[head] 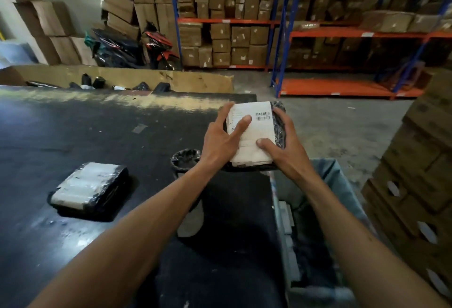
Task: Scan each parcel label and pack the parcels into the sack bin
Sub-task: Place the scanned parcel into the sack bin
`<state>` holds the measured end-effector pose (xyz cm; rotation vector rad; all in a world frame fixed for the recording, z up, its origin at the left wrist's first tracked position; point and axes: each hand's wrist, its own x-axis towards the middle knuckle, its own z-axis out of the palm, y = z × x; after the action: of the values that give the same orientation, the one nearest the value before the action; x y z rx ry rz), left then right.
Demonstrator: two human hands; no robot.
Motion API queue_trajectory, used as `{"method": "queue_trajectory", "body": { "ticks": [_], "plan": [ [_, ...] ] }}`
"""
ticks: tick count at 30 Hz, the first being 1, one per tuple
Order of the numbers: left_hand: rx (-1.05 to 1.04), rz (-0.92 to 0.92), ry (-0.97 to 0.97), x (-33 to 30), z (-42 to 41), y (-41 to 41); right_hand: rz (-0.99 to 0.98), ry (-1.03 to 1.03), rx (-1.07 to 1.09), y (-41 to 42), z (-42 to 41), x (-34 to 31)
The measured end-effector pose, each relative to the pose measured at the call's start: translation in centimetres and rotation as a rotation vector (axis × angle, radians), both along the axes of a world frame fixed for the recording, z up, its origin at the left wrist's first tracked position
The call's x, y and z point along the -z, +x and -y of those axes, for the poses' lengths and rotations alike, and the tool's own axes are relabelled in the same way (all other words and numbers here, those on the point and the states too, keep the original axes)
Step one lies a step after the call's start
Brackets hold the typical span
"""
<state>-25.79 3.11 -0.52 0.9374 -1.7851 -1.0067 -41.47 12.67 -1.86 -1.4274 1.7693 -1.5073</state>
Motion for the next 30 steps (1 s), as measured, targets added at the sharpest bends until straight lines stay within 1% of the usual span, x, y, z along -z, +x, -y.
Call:
{"method": "queue_trajectory", "body": {
  "ticks": [5,7,8,9,11,12,14,16,20,25,30],
  "plan": [
    [0.157,0.158,0.088,5.0,-2.5,-9.4,0.208,0.048,0.082,-9.8,-2.6,6.2],
    [0.194,0.267,0.133,8.3,-3.2,-11.9,0.278,0.11,0.112,-13.0,-3.8,9.7],
    [0.207,0.377,0.15,10.2,-3.4,-12.9,0.304,0.149,0.126,-14.4,-4.4,11.5],
    [0.203,0.547,0.119,12.1,-3.3,-13.5,0.325,0.183,0.145,-15.5,-4.8,13.4],
    [0.195,0.877,-0.017,15.6,-3.2,-14.0,0.376,0.237,0.198,-16.9,-5.4,17.1],
    [0.209,0.973,-0.074,17.0,-3.1,-14.0,0.399,0.266,0.221,-17.4,-5.4,18.7],
    [0.227,1.07,-0.174,19.3,-2.7,-14.0,0.44,0.326,0.247,-18.1,-5.0,21.9],
    [0.209,1.1,-0.25,20.7,-2.2,-14.0,0.469,0.389,0.239,-18.7,-4.0,24.7],
    [0.182,1.118,-0.304,21.7,-1.8,-14.0,0.455,0.505,0.16,-18.7,-0.9,29.5],
    [0.184,1.105,-0.283,21.5,-1.8,-14.2,0.45,0.574,0.13,-17.7,2.8,33.2],
    [0.168,1.115,-0.276,21.7,-1.9,-14.0,0.385,0.564,0.052,-17.0,3.4,35.6]
  ]
}}
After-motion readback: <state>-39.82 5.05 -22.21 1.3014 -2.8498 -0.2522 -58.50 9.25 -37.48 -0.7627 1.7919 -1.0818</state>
